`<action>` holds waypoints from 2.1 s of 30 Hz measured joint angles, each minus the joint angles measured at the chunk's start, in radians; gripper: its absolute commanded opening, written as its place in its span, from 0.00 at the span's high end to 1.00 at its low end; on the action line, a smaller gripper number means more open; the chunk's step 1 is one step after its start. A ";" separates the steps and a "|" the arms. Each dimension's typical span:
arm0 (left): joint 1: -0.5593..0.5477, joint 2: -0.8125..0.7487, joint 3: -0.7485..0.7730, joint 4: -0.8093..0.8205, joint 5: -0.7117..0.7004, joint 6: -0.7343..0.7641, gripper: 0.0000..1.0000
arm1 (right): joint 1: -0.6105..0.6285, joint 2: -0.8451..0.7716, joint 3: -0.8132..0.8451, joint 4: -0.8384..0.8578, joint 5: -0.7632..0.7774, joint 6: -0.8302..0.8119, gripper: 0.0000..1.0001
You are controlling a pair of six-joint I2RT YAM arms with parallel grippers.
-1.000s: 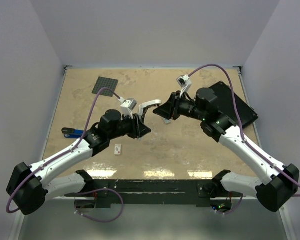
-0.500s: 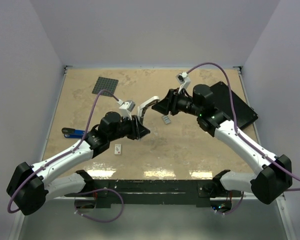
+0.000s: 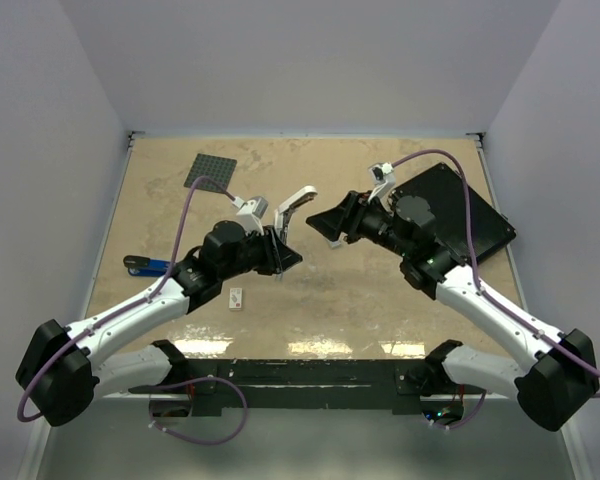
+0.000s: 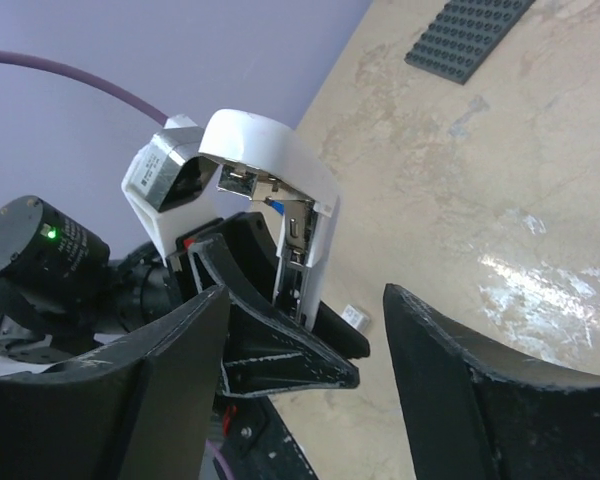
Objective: Unload the staples from the stapler
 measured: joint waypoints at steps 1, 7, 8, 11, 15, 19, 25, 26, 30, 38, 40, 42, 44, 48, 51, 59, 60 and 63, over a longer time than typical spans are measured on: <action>0.000 0.000 0.002 0.003 0.000 -0.002 1.00 | 0.010 0.000 0.000 0.010 0.013 0.008 0.30; 0.000 0.010 0.004 0.020 0.002 -0.010 1.00 | 0.080 0.019 0.000 0.059 0.109 0.034 0.32; 0.000 0.013 0.004 0.020 0.003 -0.011 1.00 | 0.093 0.029 0.000 0.060 0.123 0.037 0.33; 0.000 0.023 0.004 0.022 0.010 -0.017 1.00 | 0.124 0.068 0.000 0.062 0.163 0.042 0.34; 0.000 0.027 0.004 0.033 0.020 -0.018 1.00 | 0.152 0.124 0.008 0.061 0.205 0.045 0.38; 0.000 0.027 0.004 0.047 0.027 -0.019 1.00 | 0.166 0.163 0.023 0.067 0.229 0.048 0.41; 0.001 0.027 0.004 0.054 0.022 -0.027 1.00 | 0.193 0.191 0.028 0.089 0.282 0.060 0.44; 0.001 0.028 0.004 0.055 0.018 -0.027 1.00 | 0.198 0.193 0.028 0.094 0.291 0.062 0.45; 0.001 0.039 0.004 0.065 0.007 -0.035 1.00 | 0.216 0.202 0.028 0.117 0.336 0.068 0.49; -0.004 0.068 0.004 0.063 0.011 -0.039 1.00 | 0.248 0.233 0.029 0.173 0.394 0.077 0.48; -0.004 0.073 0.004 0.062 0.008 -0.042 1.00 | 0.262 0.246 0.037 0.167 0.419 0.076 0.50; -0.003 0.073 0.004 0.056 0.003 -0.043 1.00 | 0.269 0.259 0.042 0.164 0.437 0.076 0.55; -0.003 0.073 0.004 0.051 -0.002 -0.043 1.00 | 0.270 0.263 0.042 0.162 0.446 0.075 0.62; -0.003 0.073 0.004 0.050 -0.008 -0.042 0.98 | 0.272 0.263 0.042 0.156 0.467 0.071 0.97; -0.003 0.073 0.006 0.042 -0.008 -0.040 0.83 | 0.277 0.262 0.042 0.157 0.487 0.058 1.00; -0.004 0.073 0.023 0.039 0.003 -0.019 0.26 | 0.279 0.260 0.042 0.164 0.505 0.020 1.00; -0.004 0.072 0.027 0.039 0.008 -0.014 0.15 | 0.278 0.260 0.042 0.159 0.510 0.013 1.00; -0.004 0.069 0.031 0.034 0.027 0.010 0.01 | 0.255 0.255 0.048 0.123 0.531 -0.024 1.00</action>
